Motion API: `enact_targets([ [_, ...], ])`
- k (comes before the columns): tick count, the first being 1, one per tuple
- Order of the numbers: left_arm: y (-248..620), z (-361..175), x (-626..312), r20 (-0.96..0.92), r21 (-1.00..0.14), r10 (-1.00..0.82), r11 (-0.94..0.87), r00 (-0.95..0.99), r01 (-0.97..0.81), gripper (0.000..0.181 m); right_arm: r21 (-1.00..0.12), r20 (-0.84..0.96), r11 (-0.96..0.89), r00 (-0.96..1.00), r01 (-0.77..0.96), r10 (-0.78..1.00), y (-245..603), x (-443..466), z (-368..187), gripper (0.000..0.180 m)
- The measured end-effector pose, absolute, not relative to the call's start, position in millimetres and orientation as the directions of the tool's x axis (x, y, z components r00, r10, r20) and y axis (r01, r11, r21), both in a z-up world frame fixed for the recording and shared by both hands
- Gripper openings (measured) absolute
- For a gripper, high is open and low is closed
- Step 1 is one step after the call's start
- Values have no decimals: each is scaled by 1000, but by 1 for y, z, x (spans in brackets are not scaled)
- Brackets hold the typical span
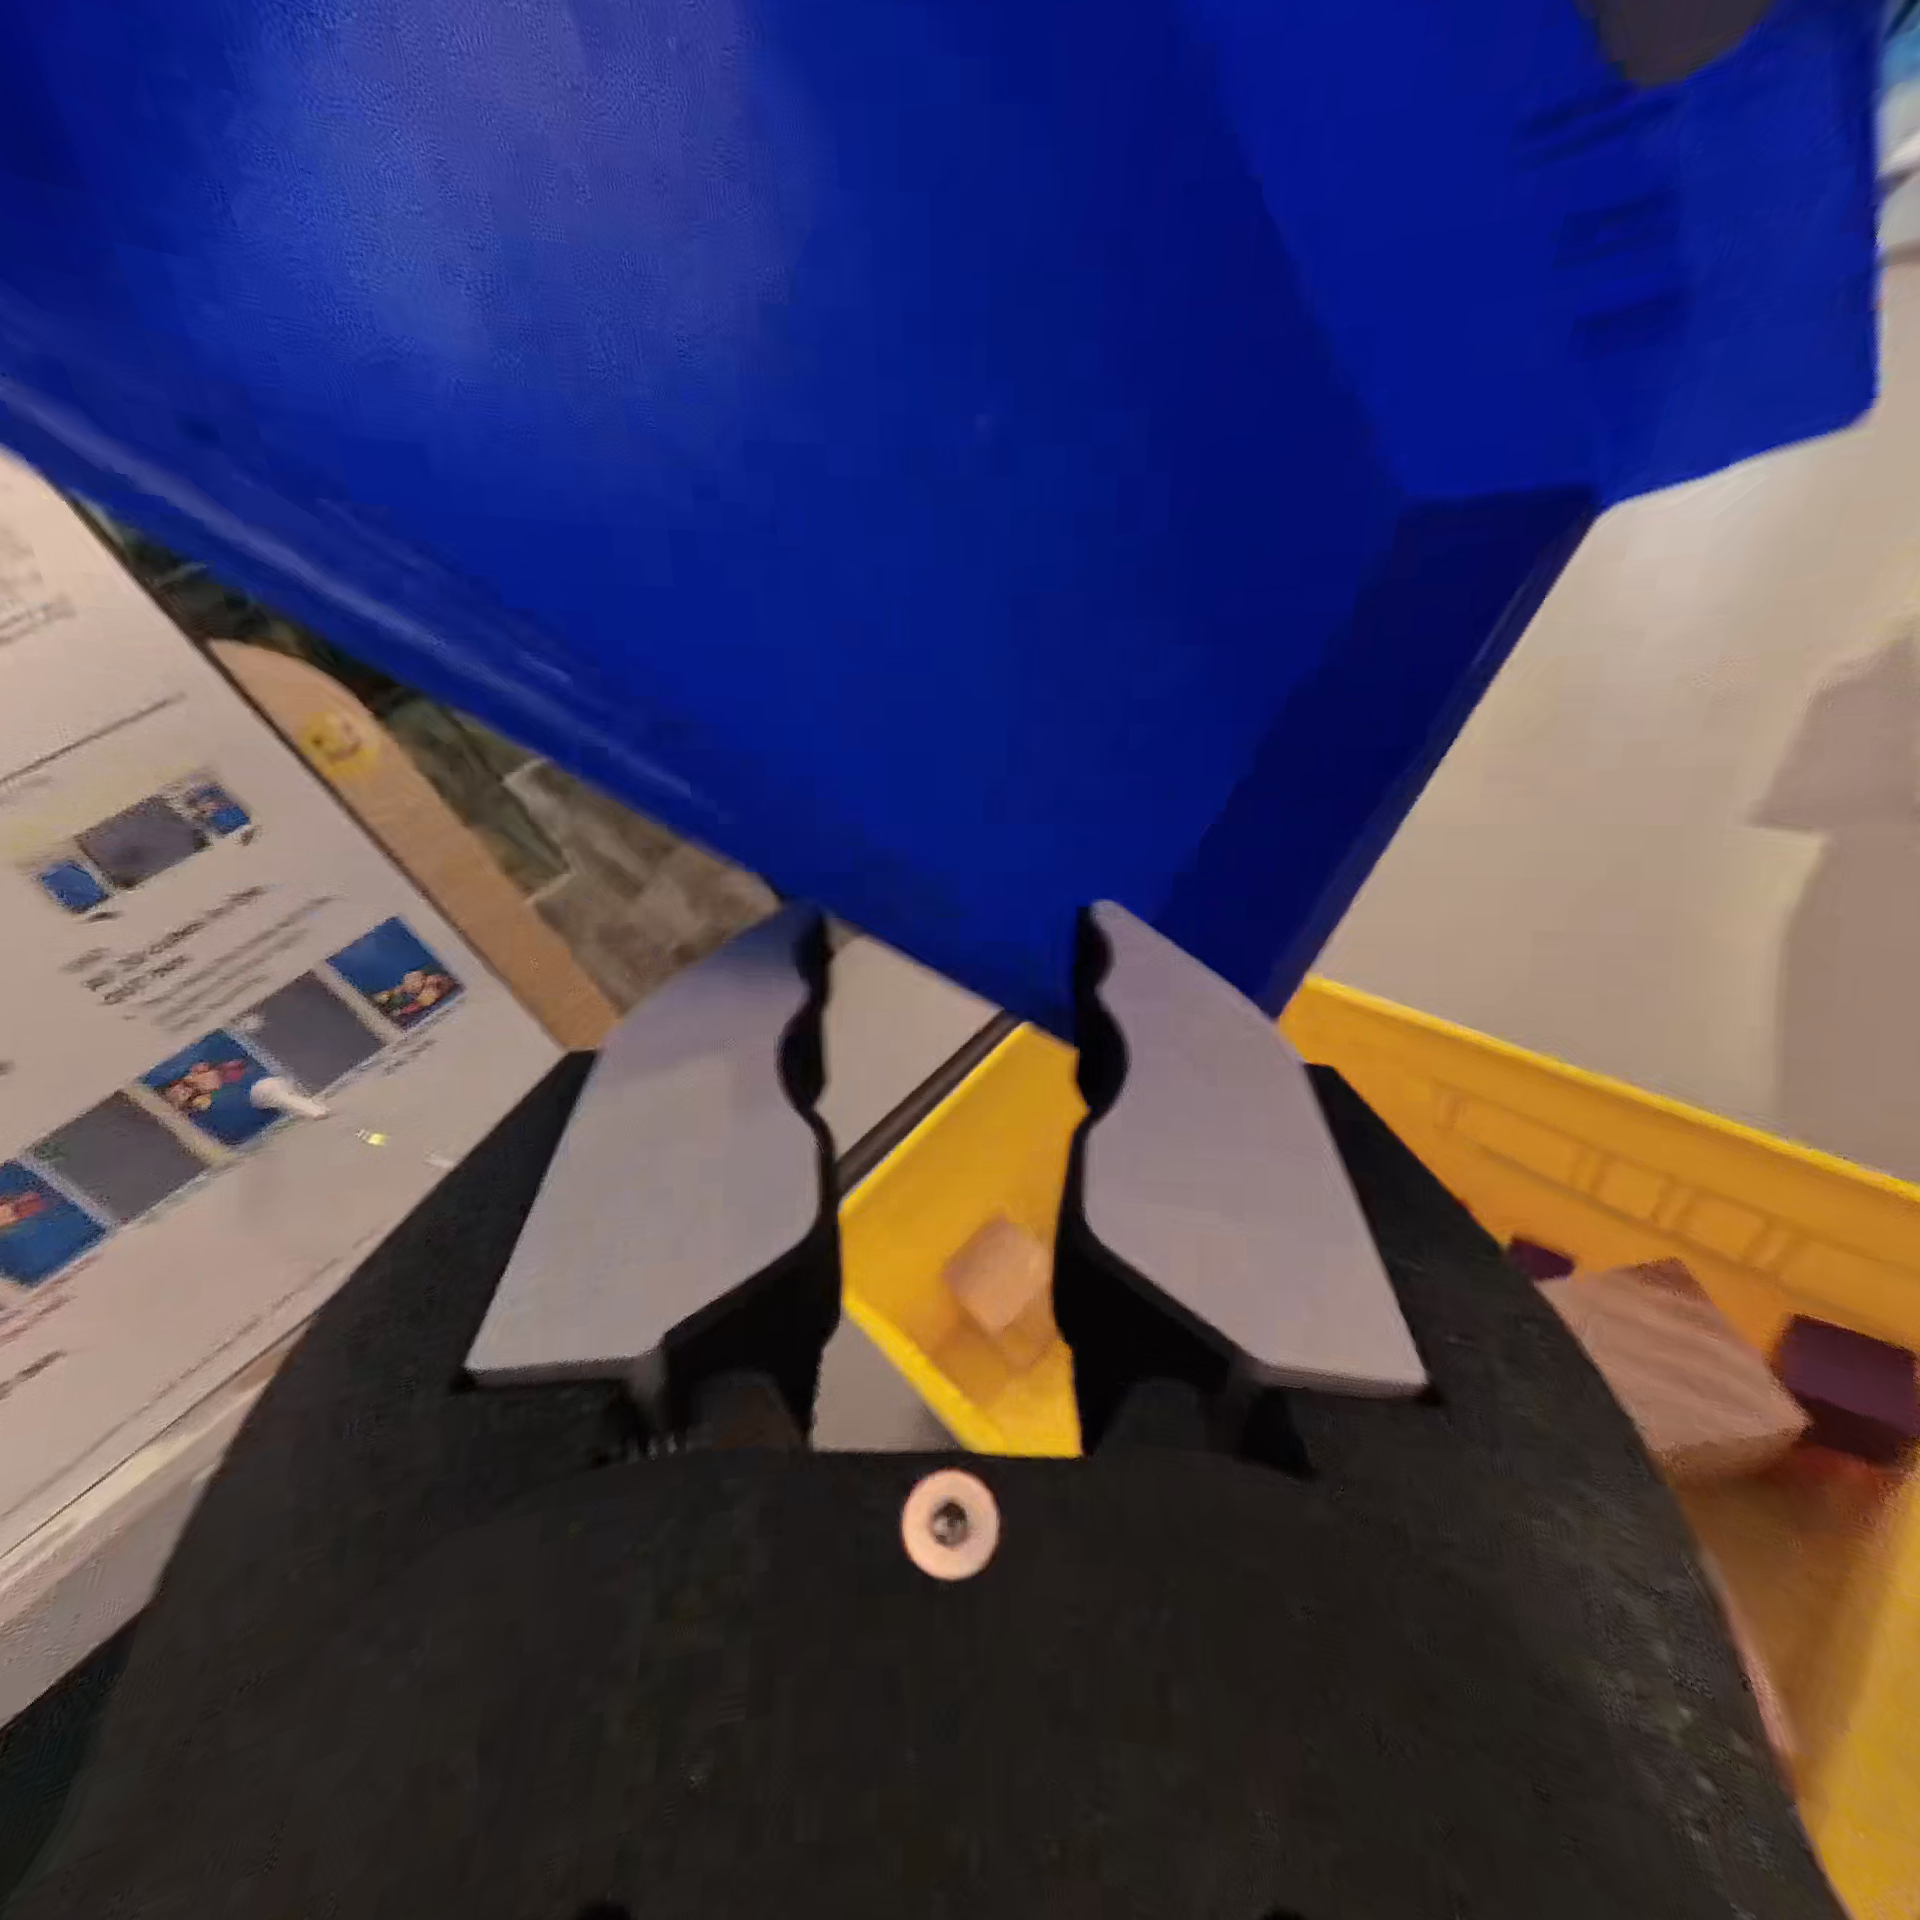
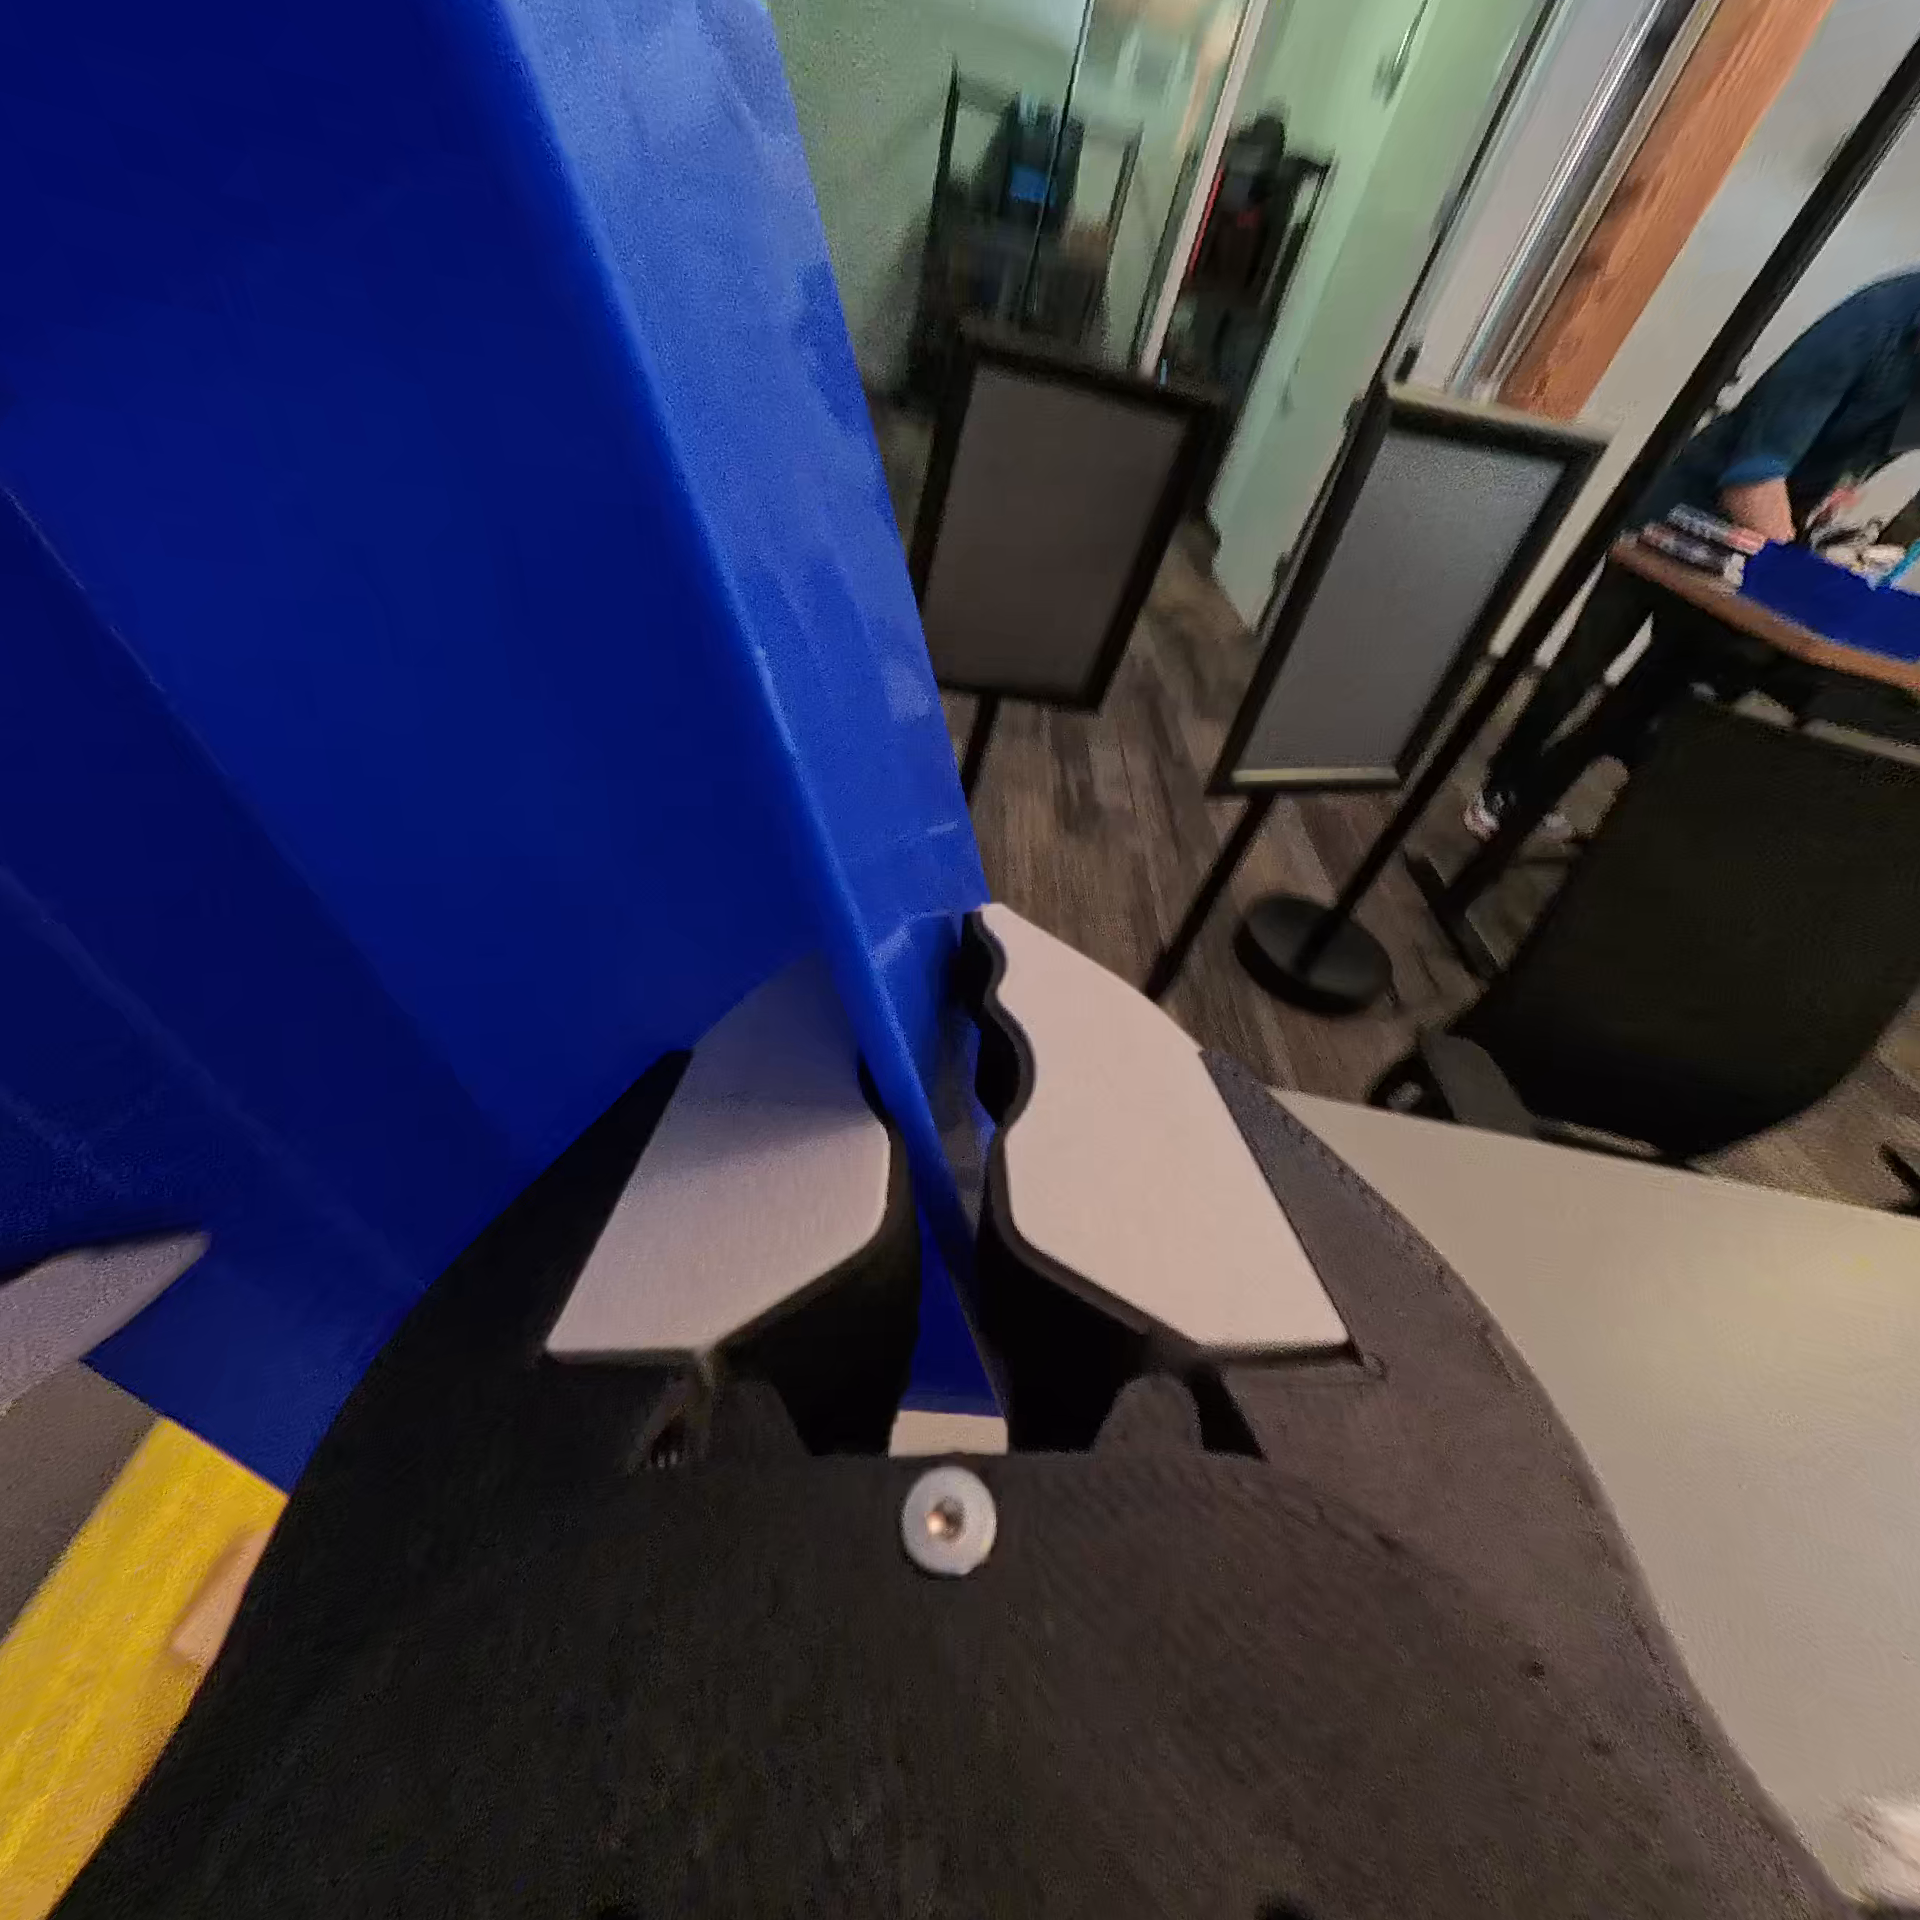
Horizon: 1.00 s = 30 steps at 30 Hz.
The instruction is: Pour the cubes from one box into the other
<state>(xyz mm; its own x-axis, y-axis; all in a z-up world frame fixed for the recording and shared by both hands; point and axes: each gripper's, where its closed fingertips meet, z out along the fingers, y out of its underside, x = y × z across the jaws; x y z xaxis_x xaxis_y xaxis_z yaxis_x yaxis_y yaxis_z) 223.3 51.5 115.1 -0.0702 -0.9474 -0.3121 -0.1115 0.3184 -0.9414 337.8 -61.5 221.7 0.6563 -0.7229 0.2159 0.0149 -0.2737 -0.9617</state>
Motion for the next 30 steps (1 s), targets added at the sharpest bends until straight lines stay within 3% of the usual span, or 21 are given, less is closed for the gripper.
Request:
enact_targets([
  [2,37,127,217,-299,-953,-951,302,-75,-29,69,-906,258,-413,651,-94,-714,-72,357,230,7],
  [3,30,132,212,-307,-952,-947,308,-90,5,63,-870,268,-468,650,-153,-711,-80,367,232,7],
  [4,27,134,207,-319,-948,-944,319,-79,23,43,-832,272,-511,645,-215,-714,-91,378,231,8],
  [6,29,136,201,-341,-940,-938,340,-58,24,36,-748,272,-578,643,-327,-716,-118,398,223,7],
  [8,45,122,197,-277,-956,-960,280,-48,-85,39,-668,259,-599,616,-443,-744,-154,414,206,7],
  [11,68,81,189,-7,-946,-993,45,-118,-321,51,-542,274,-623,583,-564,-765,-204,431,168,6],
  [14,81,47,181,202,-857,-952,-58,-231,-511,37,-443,316,-624,540,-644,-781,-242,444,128,6],
  [18,91,5,175,318,-718,-921,-80,-224,-692,46,-355,304,-617,537,-703,-787,-265,451,77,6],
  [22,82,-27,167,467,-487,-875,-134,-128,-863,48,-318,244,-594,541,-739,-805,-274,450,47,6],
  [27,79,-56,168,451,-337,-892,-158,-12,-928,60,-257,253,-603,550,-755,-796,-289,446,26,5],
  [30,80,-66,174,477,-261,-876,-212,65,-942,55,-228,265,-616,560,-754,-785,-296,444,15,5],
])
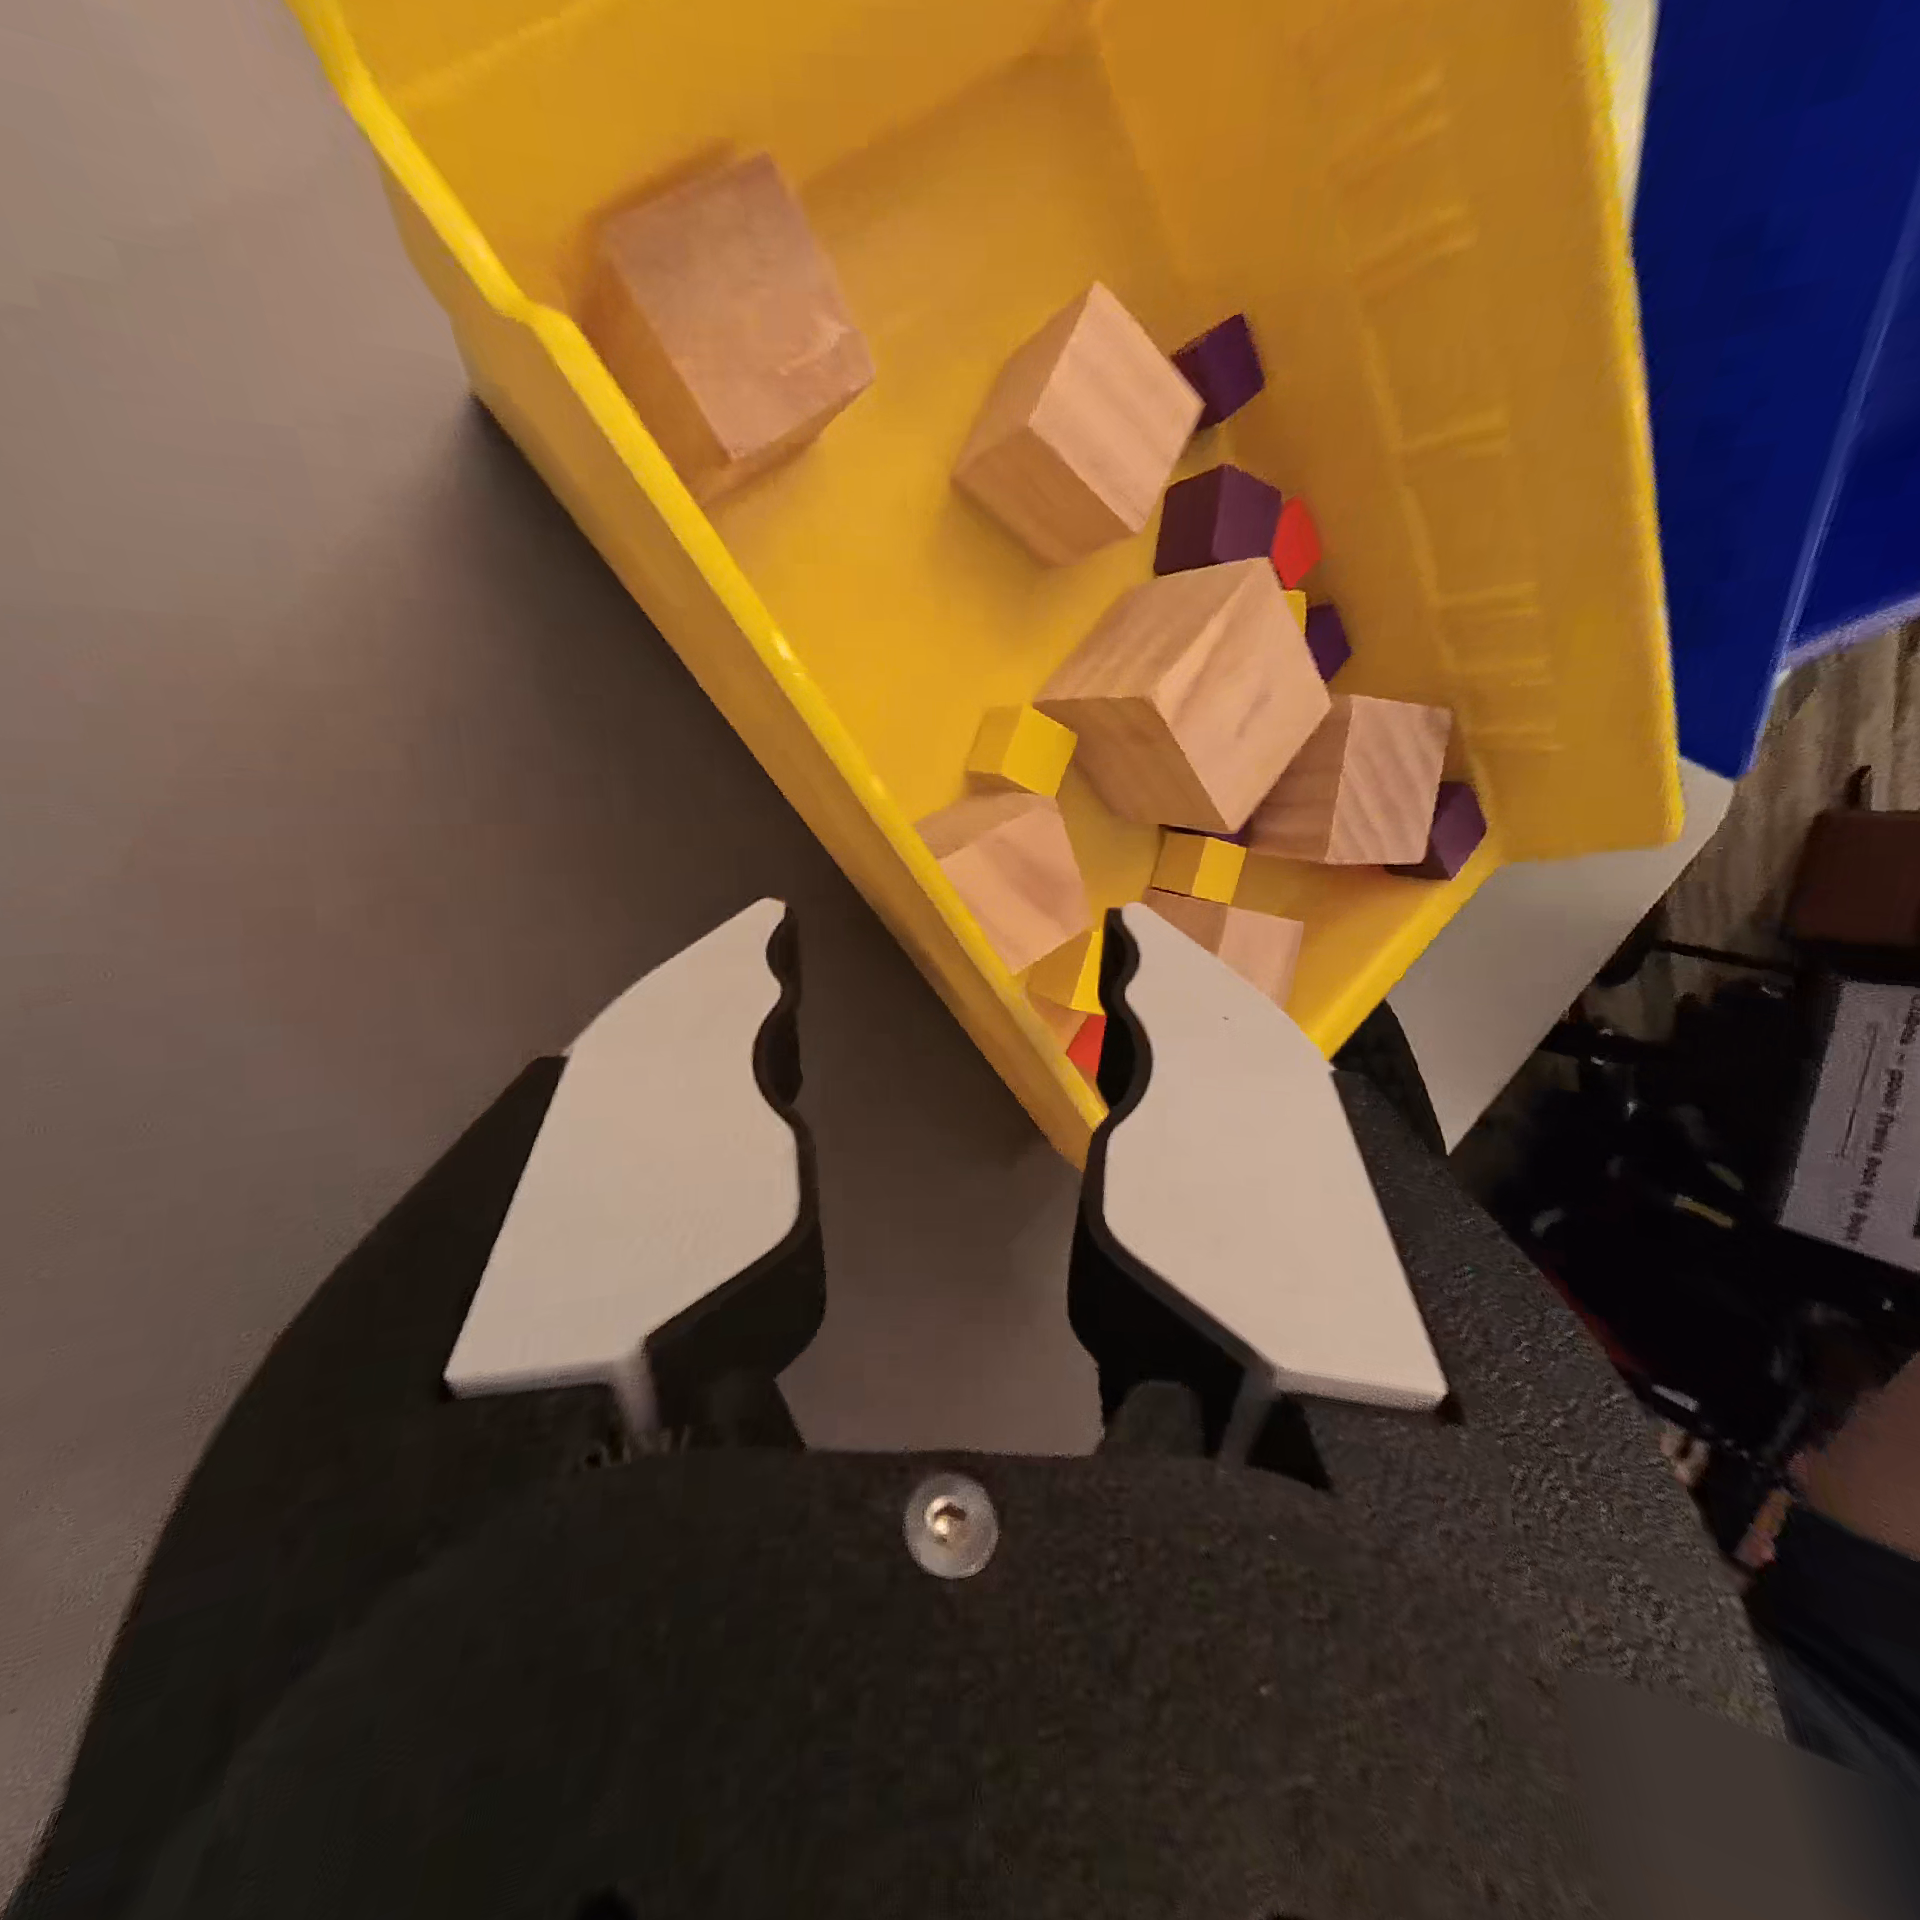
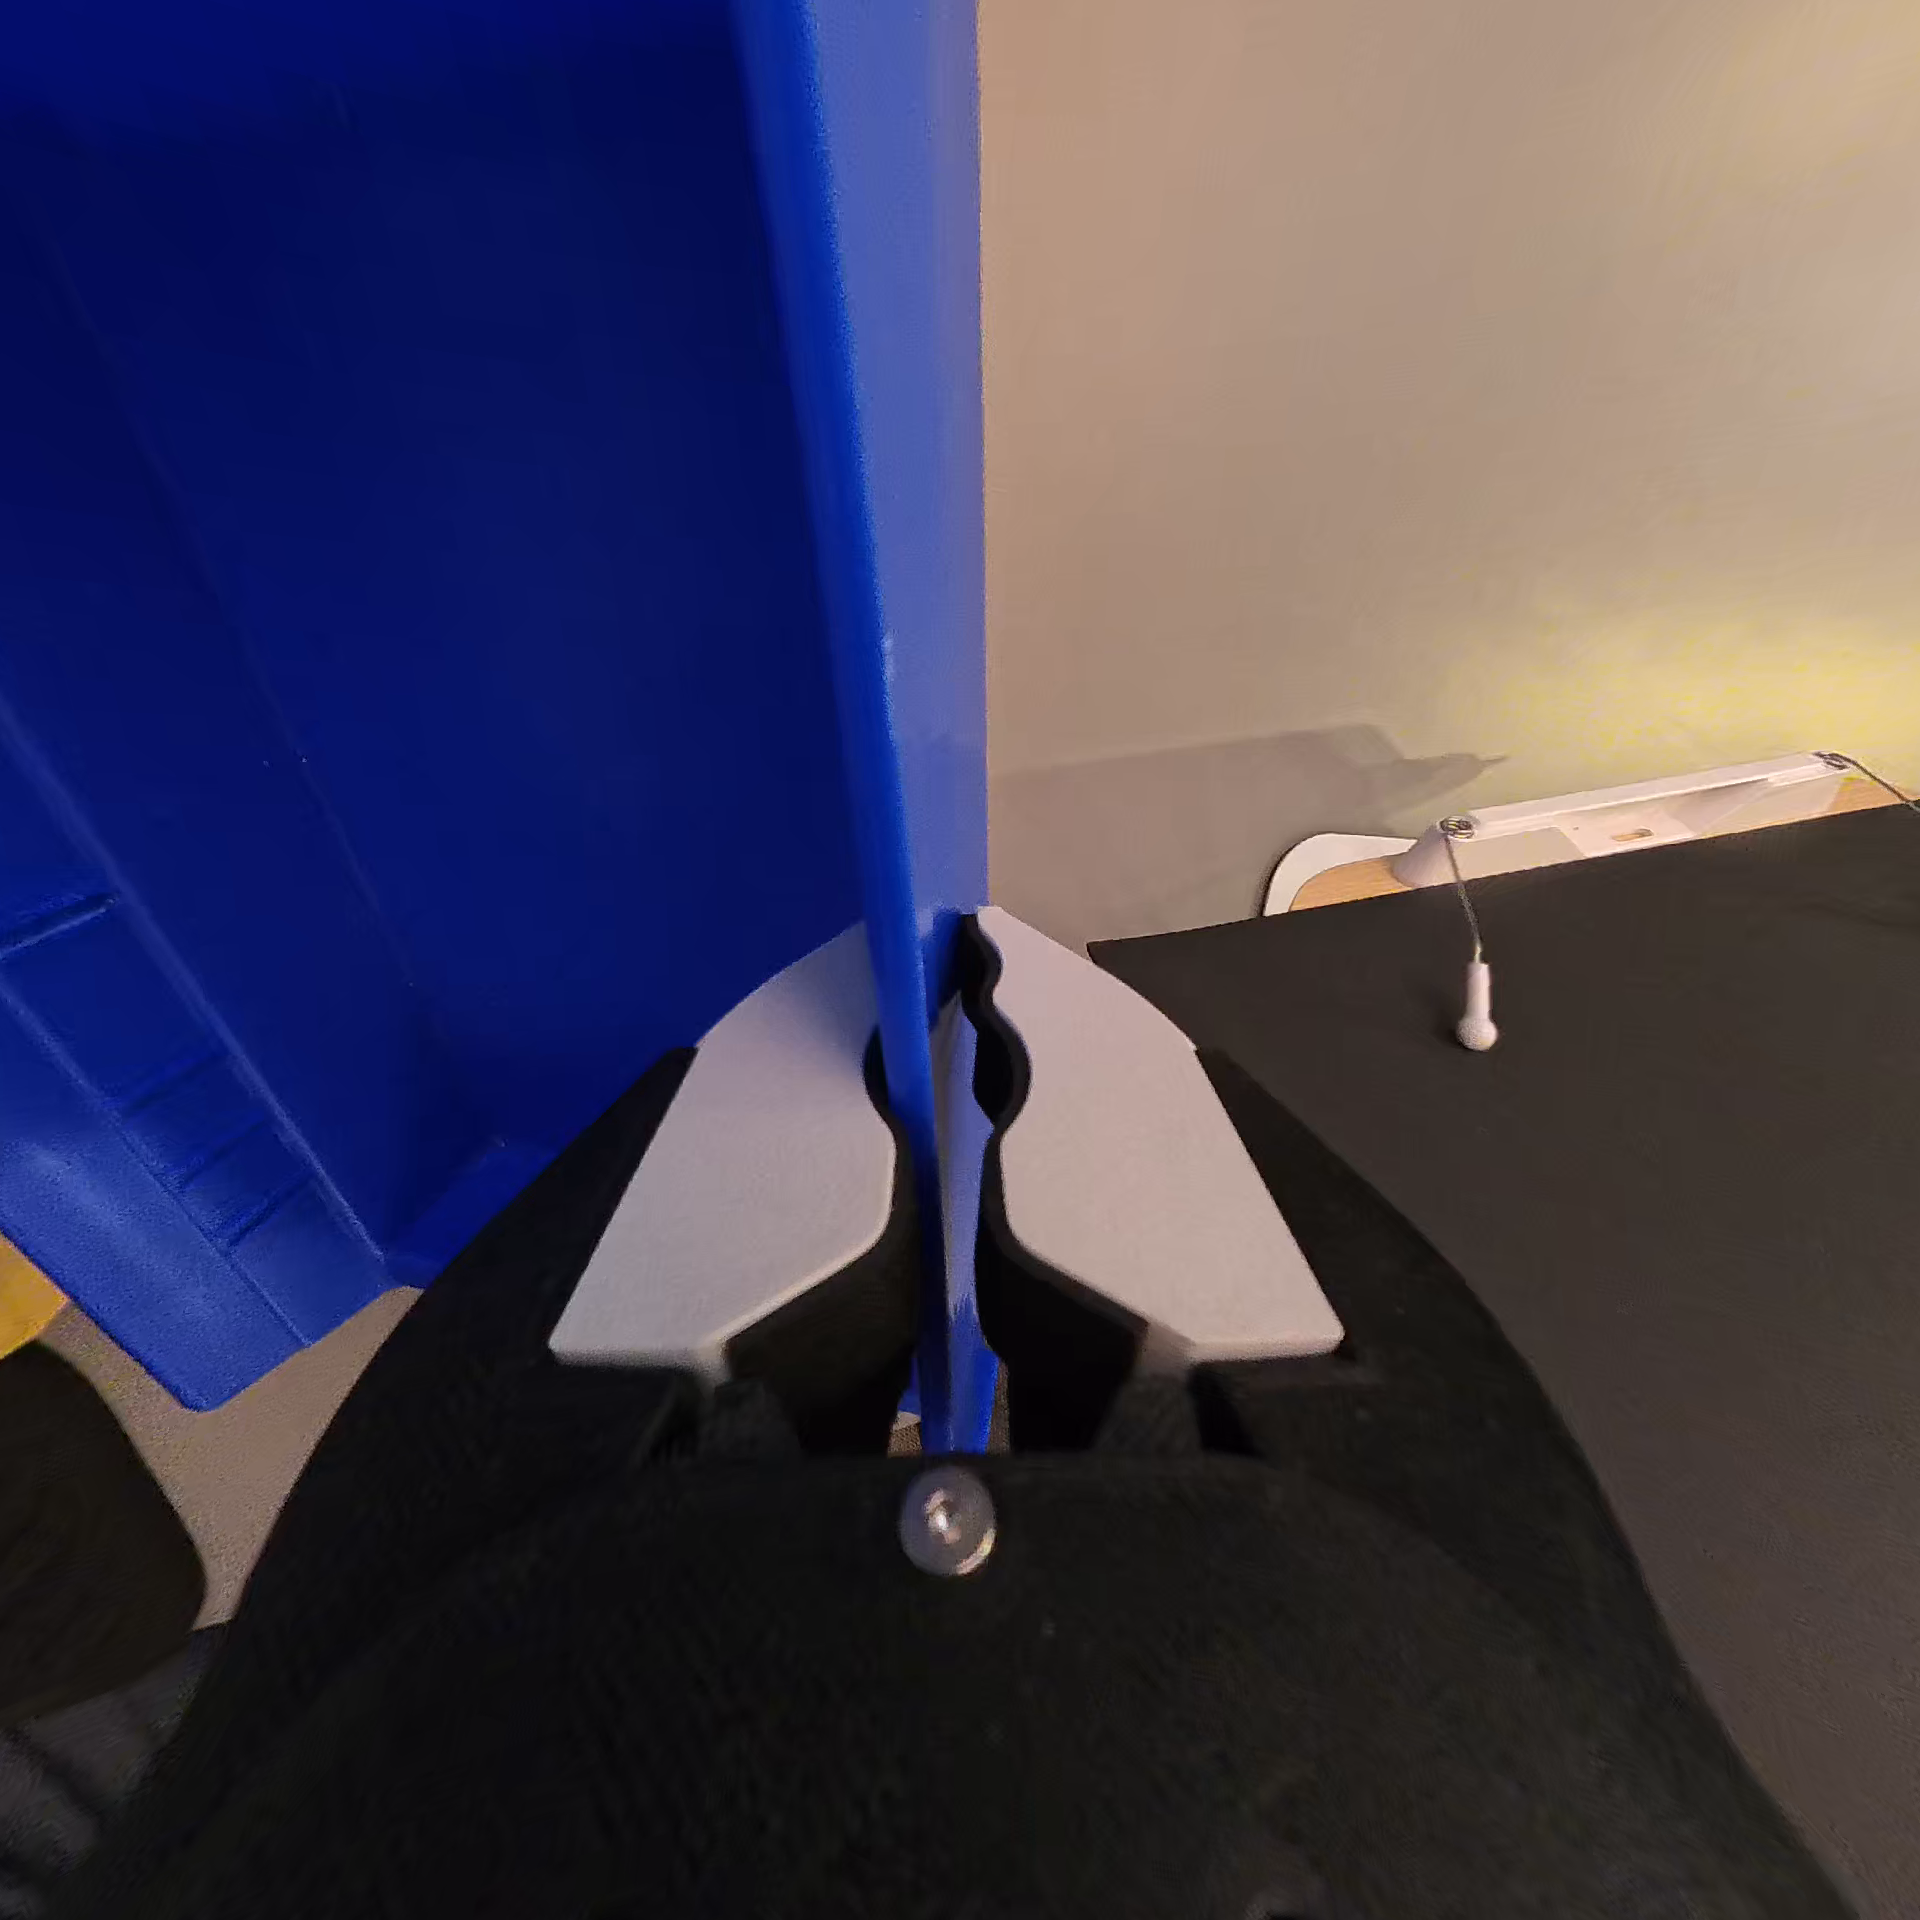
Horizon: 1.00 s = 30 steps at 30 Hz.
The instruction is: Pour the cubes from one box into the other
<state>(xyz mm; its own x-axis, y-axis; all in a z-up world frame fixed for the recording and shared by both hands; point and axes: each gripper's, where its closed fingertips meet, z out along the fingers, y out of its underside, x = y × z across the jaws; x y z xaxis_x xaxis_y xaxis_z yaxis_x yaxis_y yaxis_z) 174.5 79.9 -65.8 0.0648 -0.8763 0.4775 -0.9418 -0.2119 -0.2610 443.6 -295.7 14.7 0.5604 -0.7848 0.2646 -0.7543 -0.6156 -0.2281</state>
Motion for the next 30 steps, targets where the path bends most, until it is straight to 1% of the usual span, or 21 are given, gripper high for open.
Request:
enact_targets([
  [2,83,-78,171,452,-194,-888,-196,90,-961,51,-219,256,-623,572,-751,-779,-297,443,7,6],
  [3,87,-85,169,425,-167,-901,-175,89,-970,58,-211,251,-630,581,-747,-774,-298,442,2,6],
  [4,89,-88,170,418,-147,-902,-181,105,-972,61,-202,248,-635,588,-746,-770,-299,442,-2,6],
  [6,80,-89,175,474,-104,-869,-216,143,-971,41,-189,252,-643,596,-742,-762,-299,442,-10,6],
  [8,74,-92,180,493,-87,-857,-220,150,-972,27,-176,271,-658,607,-732,-747,-299,444,-17,6],
  [12,76,-93,178,457,9,-878,-153,140,-988,19,-149,256,-658,614,-738,-746,-296,441,-26,6],
  [16,86,-93,169,439,61,-891,-98,115,-993,16,-154,214,-632,599,-759,-771,-291,438,-29,6],
  [19,112,-93,155,420,79,-900,-93,118,-993,15,-126,158,-603,584,-788,-796,-285,430,-40,6],
  [24,181,-92,110,394,77,-902,-158,176,-984,14,-42,13,-590,590,-806,-807,-254,410,-78,5],
  [26,213,-92,83,377,87,-903,-188,207,-978,13,-53,-74,-583,585,-811,-807,-230,402,-88,5],
  [30,280,-91,22,299,129,-913,-249,277,-960,12,-47,-155,-597,596,-801,-788,-178,376,-102,5],
])
